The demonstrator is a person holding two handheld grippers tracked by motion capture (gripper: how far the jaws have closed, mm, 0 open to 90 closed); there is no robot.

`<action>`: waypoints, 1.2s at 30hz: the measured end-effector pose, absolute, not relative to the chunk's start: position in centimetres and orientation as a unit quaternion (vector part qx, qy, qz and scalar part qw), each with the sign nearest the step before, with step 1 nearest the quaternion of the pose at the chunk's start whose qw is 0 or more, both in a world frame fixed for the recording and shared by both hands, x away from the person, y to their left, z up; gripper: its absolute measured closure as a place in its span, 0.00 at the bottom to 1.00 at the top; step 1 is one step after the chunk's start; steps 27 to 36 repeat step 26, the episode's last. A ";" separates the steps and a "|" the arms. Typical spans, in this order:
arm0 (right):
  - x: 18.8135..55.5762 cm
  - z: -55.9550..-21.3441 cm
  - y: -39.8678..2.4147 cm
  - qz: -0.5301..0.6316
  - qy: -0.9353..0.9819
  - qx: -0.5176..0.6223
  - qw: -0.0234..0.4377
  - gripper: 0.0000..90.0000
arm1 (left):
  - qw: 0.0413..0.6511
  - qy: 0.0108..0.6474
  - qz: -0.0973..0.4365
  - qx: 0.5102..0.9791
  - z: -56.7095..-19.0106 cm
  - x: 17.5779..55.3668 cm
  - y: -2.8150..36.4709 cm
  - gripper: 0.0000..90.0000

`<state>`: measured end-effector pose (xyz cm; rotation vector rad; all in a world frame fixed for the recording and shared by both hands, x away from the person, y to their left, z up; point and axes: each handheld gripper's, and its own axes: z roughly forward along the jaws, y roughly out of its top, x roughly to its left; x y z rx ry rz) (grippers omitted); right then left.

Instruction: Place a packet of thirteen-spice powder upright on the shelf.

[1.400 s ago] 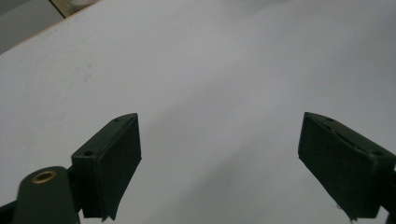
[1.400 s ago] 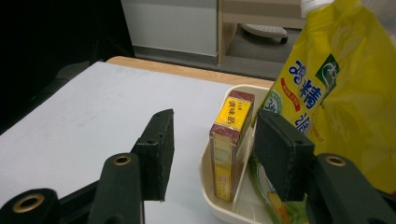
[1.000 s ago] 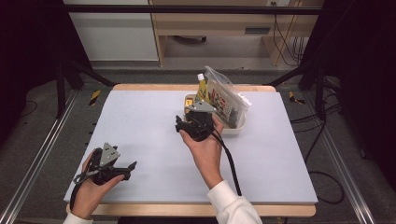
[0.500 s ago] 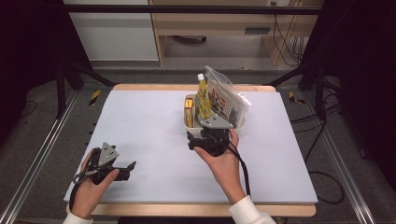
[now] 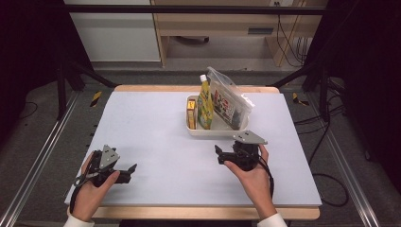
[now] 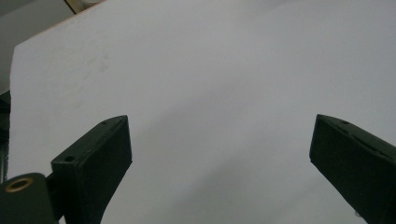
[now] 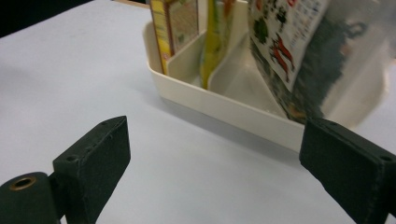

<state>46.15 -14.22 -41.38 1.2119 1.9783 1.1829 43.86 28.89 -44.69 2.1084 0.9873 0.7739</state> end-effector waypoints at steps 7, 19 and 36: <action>45.7 -42.7 -17.5 0.421 0.740 0.451 0.268 0.09 | 0.339 0.385 0.297 0.805 -44.7 43.9 29.2 0.06; 45.6 -45.4 -22.4 0.390 0.734 0.493 0.256 0.13 | 0.337 0.389 0.294 0.806 -44.7 44.0 29.3 0.06; 45.3 -46.2 -23.7 0.387 0.727 0.496 0.275 0.13 | 0.337 0.390 0.289 0.807 -44.6 44.0 29.3 0.06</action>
